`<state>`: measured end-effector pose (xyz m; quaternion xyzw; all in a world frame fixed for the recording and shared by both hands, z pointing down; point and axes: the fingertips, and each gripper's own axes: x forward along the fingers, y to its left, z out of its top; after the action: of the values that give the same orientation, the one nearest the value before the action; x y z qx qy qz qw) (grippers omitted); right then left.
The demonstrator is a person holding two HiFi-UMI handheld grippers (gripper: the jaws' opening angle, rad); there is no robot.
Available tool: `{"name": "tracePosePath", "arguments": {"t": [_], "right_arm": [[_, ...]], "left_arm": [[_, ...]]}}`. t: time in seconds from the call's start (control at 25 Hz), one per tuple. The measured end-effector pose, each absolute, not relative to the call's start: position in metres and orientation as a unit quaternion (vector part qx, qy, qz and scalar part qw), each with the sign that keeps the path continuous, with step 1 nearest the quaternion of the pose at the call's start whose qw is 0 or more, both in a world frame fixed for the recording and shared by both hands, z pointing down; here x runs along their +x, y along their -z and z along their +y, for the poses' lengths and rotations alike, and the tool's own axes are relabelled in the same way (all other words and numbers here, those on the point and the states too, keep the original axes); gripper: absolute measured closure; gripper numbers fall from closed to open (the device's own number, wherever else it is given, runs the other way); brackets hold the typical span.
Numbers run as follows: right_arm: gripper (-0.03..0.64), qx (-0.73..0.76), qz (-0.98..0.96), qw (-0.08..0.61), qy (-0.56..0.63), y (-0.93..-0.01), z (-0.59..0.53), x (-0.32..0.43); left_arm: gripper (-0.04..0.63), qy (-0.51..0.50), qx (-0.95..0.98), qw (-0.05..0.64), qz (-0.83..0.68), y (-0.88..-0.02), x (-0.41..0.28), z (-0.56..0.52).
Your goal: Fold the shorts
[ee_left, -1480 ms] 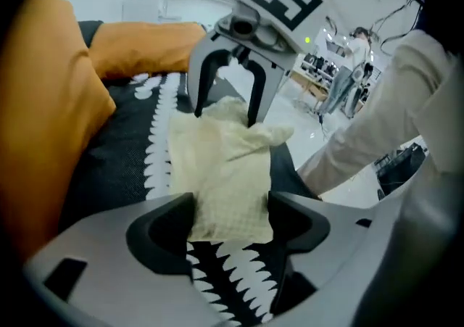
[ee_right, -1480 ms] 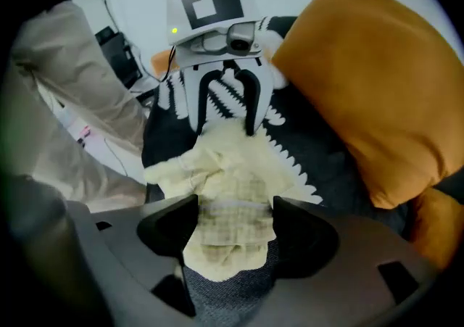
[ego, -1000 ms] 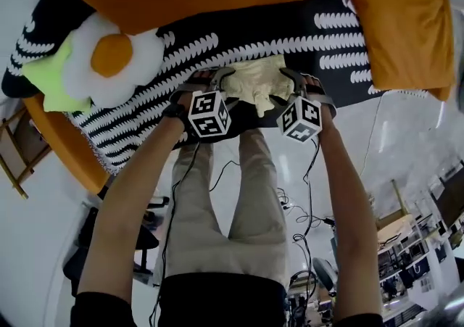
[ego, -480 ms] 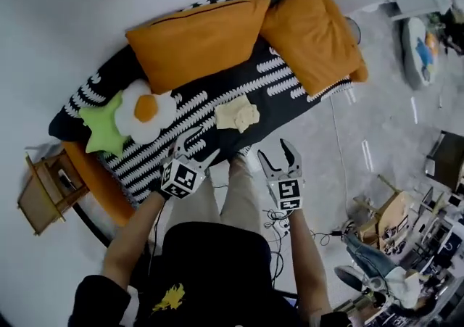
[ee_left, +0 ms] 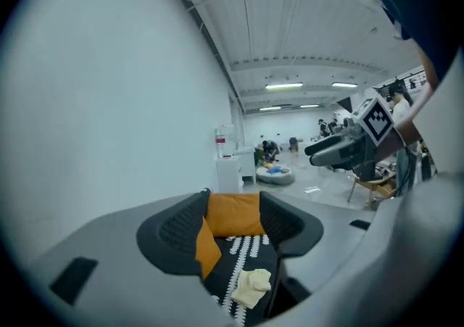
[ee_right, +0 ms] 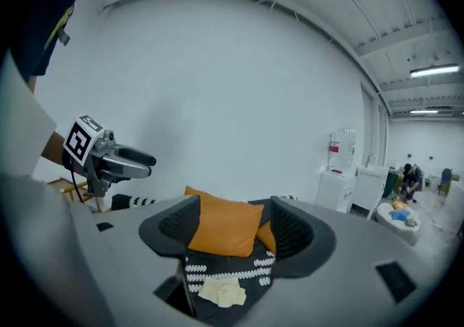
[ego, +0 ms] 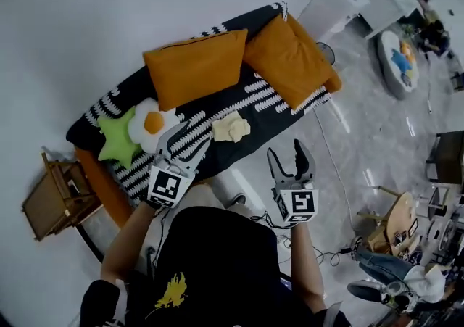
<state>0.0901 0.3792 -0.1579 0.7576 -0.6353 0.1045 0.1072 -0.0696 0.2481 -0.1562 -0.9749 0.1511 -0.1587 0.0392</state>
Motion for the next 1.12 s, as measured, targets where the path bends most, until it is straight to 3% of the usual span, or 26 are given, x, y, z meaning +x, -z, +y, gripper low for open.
{"name": "tracePosePath", "arguments": {"t": [0.24, 0.48, 0.88, 1.12], "right_arm": [[0.305, 0.756, -0.647, 0.053, -0.087, 0.193, 0.484, 0.088], [0.330, 0.784, -0.614, -0.011, -0.092, 0.217, 0.532, 0.098], [0.385, 0.818, -0.574, 0.022, -0.032, 0.244, 0.529, 0.011], [0.445, 0.814, -0.580, 0.023, -0.001, 0.261, 0.507, -0.038]], "left_arm": [[0.366, 0.126, -0.956, 0.013, 0.263, 0.203, -0.113, 0.338], [0.377, 0.139, -0.956, 0.026, 0.257, 0.205, -0.136, 0.383], [0.410, 0.043, -0.972, 0.051, 0.225, 0.236, -0.186, 0.354], [0.487, 0.021, -0.973, 0.054, 0.224, 0.245, -0.229, 0.344]]}}
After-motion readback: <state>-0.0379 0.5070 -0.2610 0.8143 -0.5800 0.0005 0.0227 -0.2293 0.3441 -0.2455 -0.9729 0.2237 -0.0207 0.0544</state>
